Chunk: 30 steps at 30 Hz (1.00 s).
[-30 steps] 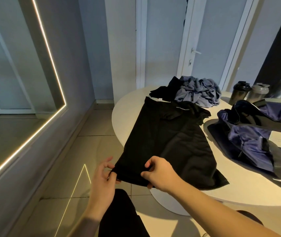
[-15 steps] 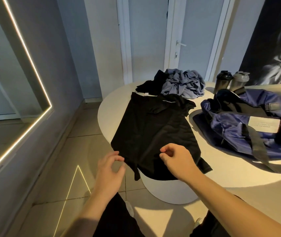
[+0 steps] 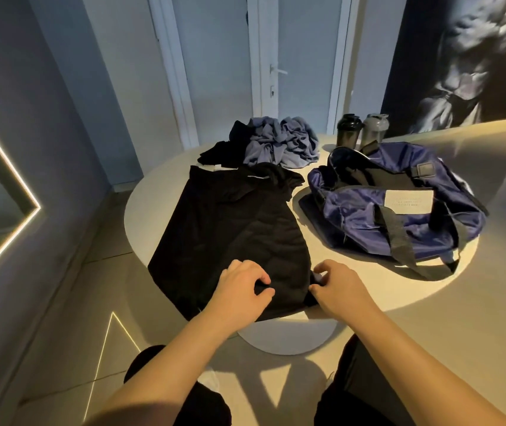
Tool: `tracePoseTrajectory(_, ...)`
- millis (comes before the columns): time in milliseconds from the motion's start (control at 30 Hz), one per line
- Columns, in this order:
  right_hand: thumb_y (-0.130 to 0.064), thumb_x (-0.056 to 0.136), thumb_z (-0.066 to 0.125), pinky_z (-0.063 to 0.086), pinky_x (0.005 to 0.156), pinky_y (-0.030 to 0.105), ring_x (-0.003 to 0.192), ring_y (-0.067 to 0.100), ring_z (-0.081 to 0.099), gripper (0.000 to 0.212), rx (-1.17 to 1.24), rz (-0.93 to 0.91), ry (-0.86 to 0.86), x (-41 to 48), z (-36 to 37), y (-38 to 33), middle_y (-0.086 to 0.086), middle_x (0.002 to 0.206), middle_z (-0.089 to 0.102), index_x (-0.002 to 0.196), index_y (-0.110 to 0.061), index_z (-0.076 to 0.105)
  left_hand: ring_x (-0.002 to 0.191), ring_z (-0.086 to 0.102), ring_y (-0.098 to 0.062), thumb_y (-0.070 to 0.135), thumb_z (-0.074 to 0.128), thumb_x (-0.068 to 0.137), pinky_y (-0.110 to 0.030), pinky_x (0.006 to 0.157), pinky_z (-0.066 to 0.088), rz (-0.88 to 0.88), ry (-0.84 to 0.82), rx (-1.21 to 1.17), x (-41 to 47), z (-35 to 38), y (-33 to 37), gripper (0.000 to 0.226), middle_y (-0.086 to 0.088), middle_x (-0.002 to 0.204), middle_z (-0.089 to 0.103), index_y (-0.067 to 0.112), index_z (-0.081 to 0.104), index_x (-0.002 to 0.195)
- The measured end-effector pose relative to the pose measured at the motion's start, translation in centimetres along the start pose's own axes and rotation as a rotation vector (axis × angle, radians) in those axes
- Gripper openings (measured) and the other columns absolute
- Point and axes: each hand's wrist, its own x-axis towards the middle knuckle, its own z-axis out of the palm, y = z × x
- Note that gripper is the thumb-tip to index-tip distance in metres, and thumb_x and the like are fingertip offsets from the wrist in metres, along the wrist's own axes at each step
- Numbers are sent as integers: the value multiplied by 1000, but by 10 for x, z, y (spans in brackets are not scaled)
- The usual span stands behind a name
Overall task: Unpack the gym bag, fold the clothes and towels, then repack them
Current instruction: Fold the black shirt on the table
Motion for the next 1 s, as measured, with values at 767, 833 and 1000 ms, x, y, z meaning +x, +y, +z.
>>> tracePoseTrajectory(767,11,90,46,56,66,33,69,27,67,24,670,-28,-518,35,-38,-28,22,82,71,95,1,67,81,66,-21,28,68,94,-34,80,56,-415,-338,-942,51,-14,41,17,-9,84,70,11,72,92)
tracePoseTrajectory(833,8,89,45,55,59,28,63,25,68,23,531,-36,-417,50,-44,-46,18,77,71,89,-1,66,71,60,-13,19,66,96,-28,66,51,-442,-239,-930,51,-17,36,17,-2,76,66,18,72,80)
tracePoseTrajectory(1000,-2,78,57,37,65,33,73,25,44,12,446,-47,-137,142,-27,-96,13,78,47,83,-12,53,57,48,-4,21,60,97,-22,60,41,-417,-177,-809,50,-37,30,50,12,59,47,31,52,49)
